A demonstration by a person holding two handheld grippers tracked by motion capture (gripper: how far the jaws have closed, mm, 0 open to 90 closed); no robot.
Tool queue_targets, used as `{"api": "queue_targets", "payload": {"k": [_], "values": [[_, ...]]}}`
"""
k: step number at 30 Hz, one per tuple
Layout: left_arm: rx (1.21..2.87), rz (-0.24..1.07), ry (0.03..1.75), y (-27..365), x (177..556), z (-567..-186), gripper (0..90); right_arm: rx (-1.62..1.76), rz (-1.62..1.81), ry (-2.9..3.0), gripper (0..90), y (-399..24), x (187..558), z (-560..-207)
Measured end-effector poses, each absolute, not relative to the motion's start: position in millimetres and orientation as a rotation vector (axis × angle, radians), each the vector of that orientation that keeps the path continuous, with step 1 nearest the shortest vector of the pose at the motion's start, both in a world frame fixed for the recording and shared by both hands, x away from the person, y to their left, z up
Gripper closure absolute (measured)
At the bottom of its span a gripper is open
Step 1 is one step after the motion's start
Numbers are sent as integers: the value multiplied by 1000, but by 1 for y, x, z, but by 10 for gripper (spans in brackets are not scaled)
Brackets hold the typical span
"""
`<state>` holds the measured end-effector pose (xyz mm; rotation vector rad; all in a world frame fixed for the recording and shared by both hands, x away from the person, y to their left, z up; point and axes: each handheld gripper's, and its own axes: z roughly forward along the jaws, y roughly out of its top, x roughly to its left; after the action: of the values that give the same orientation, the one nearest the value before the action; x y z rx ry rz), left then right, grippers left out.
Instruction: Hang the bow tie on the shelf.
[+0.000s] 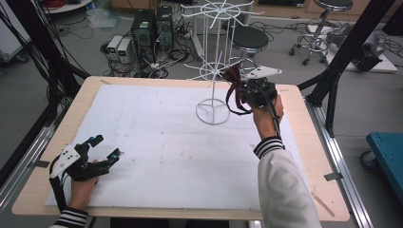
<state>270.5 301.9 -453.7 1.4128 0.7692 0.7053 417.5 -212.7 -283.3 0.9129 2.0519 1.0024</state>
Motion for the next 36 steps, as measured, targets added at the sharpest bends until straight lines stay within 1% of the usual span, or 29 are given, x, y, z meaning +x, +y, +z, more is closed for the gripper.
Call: {"api": "queue_targets", "payload": {"k": [16,33,36], "values": [[1412,705,769,302,270,-454,143,919,1017,2027,764,-212,414,-278],[1414,705,767,302,270,-454,143,963,1004,2039,763,-206,421,-288],[1414,705,767,302,270,-454,143,978,1020,2038,763,-206,421,-294]]}}
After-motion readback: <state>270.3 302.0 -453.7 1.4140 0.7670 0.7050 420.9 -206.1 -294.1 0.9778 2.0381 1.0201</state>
